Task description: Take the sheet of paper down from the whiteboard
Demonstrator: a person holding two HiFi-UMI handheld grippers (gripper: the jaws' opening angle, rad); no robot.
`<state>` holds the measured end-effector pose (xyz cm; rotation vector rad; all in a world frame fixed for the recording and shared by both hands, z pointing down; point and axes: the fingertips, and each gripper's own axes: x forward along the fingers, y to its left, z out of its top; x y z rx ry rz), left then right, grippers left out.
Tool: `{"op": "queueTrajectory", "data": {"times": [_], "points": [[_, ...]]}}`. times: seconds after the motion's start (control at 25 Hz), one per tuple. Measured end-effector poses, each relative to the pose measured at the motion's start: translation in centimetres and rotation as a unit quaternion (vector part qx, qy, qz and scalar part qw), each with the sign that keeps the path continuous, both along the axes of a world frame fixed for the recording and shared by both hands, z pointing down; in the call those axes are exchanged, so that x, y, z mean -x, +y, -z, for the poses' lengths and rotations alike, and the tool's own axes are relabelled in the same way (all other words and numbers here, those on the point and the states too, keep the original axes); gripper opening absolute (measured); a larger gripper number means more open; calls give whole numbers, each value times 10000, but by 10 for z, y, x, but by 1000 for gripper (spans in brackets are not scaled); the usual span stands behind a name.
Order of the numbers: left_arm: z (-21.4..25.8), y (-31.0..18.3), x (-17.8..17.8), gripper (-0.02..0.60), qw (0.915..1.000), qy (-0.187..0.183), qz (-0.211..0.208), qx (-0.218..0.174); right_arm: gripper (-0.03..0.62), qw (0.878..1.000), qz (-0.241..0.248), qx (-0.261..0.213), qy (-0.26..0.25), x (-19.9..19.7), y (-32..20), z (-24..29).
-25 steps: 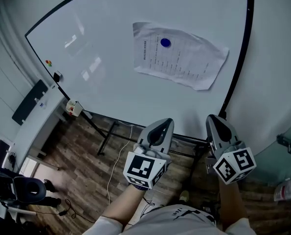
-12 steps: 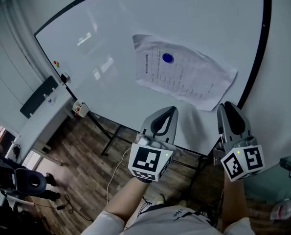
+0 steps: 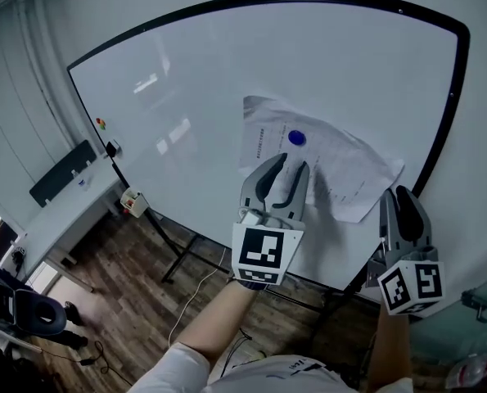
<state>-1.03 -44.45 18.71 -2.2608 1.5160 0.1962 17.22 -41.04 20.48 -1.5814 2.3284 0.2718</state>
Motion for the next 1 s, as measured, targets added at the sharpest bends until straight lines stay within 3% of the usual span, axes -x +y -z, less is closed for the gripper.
{"op": "queueTrajectory", "data": {"times": [0.36, 1.0], "points": [[15, -32, 2, 166, 9996, -81, 212, -149, 103, 10000, -43, 33, 20, -1, -12, 3], [17, -39, -6, 167, 9993, -85, 234, -271, 106, 9996, 11, -40, 286, 7, -18, 1]]}}
